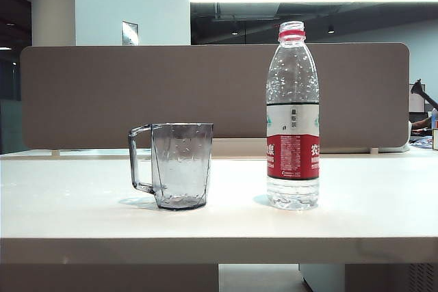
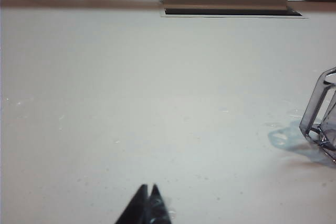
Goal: Pick up the mineral water bottle on the table and pour water into the mug until it's full.
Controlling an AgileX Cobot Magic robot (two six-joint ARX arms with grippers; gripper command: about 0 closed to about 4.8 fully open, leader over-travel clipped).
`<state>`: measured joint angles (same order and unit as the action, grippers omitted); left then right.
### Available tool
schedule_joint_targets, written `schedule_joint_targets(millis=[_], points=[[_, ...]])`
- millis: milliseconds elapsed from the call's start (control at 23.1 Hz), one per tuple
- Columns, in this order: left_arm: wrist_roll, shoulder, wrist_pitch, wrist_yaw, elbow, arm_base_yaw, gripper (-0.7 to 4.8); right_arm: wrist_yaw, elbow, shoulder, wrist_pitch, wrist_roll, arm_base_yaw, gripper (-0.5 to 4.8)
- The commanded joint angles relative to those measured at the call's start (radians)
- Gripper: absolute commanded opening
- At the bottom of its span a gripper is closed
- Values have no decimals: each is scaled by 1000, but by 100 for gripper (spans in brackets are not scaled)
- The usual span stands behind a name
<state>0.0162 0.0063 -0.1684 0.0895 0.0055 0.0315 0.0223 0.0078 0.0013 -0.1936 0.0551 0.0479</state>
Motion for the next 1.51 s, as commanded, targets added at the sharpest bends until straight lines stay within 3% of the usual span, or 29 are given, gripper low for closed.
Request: schedule_joint_targets(millis=[43, 519, 952, 1211, 1514], points=[[-1, 1, -7, 3, 3, 0, -5, 1, -7, -1, 11, -3, 1, -5], [-1, 10, -51, 2, 29, 2, -5, 1, -7, -1, 12, -2, 1, -5], [-1, 414, -397, 0, 435, 146, -5, 1, -7, -1, 11, -3, 1, -5], [-1, 601, -412, 1, 729, 270, -5, 1, -7, -1, 11, -3, 1, -5], [0, 667, -413, 1, 857, 277, -5, 1, -7, -1, 11, -3, 1, -5]])
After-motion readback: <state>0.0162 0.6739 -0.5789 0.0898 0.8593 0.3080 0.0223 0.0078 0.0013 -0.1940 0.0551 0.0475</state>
